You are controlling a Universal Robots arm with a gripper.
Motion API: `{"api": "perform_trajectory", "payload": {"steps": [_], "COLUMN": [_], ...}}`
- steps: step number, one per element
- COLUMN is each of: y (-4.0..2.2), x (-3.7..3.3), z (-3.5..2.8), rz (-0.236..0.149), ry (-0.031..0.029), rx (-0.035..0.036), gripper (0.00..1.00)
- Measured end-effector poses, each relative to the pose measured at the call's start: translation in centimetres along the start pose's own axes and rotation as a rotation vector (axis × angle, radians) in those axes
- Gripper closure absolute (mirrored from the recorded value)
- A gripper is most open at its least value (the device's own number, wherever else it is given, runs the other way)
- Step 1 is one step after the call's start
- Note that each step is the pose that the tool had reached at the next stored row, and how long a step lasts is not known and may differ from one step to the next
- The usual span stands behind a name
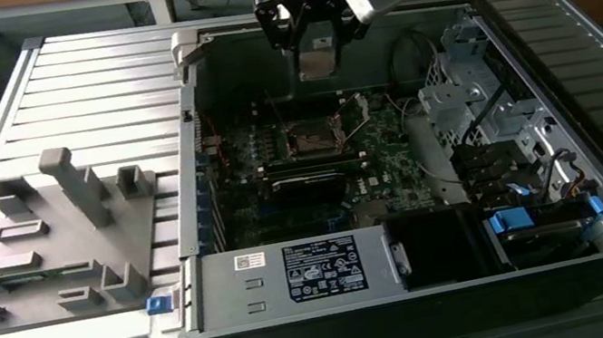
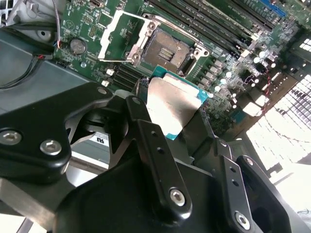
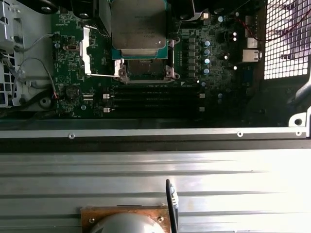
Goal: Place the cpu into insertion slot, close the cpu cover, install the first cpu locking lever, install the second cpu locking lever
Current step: 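Place the cpu into insertion slot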
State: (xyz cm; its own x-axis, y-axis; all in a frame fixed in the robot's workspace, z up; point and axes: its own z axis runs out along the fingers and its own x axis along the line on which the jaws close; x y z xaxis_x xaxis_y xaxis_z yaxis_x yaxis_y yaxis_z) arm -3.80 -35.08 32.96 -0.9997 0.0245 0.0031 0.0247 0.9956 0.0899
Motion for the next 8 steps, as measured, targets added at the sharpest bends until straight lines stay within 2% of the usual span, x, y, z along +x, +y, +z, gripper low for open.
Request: {"api": "perform_trajectory", "payload": {"steps": [8], "y": [-0.10], "x": [0.15], "z": [1.05], "rz": [-0.001], "ry": [-0.0091], "rx": [-0.0004], "gripper": [0.46]}}
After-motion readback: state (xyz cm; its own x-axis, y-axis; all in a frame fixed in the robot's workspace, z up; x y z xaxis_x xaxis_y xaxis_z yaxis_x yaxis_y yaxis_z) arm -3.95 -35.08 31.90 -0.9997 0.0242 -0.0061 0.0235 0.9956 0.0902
